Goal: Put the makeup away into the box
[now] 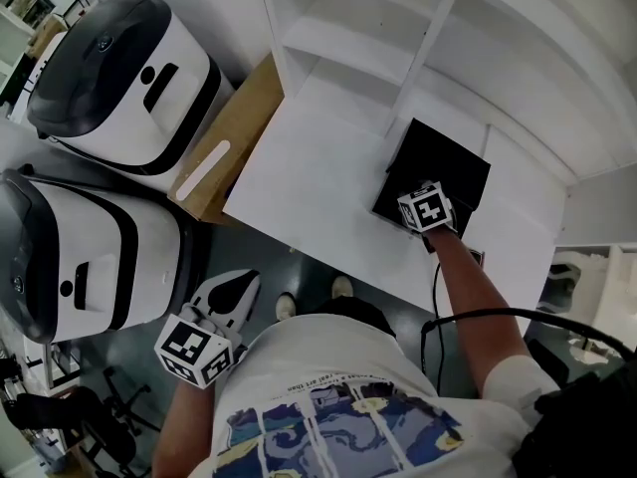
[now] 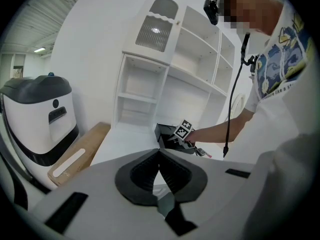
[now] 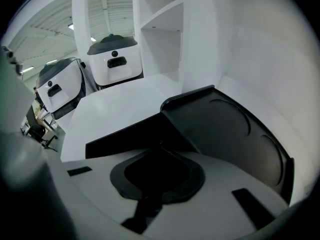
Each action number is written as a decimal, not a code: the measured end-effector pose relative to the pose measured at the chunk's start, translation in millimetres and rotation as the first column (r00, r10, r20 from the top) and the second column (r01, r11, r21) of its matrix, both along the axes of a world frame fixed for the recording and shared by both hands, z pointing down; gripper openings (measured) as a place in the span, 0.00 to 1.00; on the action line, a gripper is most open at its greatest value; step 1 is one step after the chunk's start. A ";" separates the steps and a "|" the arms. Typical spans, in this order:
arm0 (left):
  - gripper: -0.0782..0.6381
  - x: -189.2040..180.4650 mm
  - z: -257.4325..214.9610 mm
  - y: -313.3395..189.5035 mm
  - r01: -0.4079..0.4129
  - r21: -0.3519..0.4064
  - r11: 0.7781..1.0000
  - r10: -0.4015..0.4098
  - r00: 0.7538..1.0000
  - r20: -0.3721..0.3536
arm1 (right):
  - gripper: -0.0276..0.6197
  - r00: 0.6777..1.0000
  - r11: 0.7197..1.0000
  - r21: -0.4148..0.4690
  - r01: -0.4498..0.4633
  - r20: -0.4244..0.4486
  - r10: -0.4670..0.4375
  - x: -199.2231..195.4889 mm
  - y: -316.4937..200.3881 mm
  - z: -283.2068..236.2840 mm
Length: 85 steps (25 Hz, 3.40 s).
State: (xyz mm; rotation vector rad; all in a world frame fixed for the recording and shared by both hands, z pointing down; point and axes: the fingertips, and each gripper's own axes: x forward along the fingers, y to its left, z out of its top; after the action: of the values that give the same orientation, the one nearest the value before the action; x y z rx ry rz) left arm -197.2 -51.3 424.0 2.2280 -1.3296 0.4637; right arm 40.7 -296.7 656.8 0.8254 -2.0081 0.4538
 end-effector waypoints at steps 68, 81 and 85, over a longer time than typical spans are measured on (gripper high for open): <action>0.13 80.4 -1.0 7.8 -0.391 0.016 0.920 0.391 0.919 -0.045 | 0.51 0.780 0.778 0.056 -0.626 0.063 0.623 239.3 159.4 3.9; 0.13 80.2 3.3 1.2 -0.336 -0.004 0.942 0.336 0.941 -0.040 | 0.52 0.784 0.783 0.034 -0.621 0.045 0.619 237.3 144.9 17.7; 0.13 82.8 3.2 -1.1 -0.344 0.000 0.939 0.344 0.938 -0.036 | 0.53 0.782 0.781 0.042 -0.624 0.049 0.622 238.3 143.0 17.7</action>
State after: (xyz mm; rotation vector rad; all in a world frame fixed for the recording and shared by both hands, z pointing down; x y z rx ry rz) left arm -114.4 -52.4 427.2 2.4600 -0.9165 0.5463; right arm 279.1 -153.7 674.5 1.5406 -1.7383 0.7888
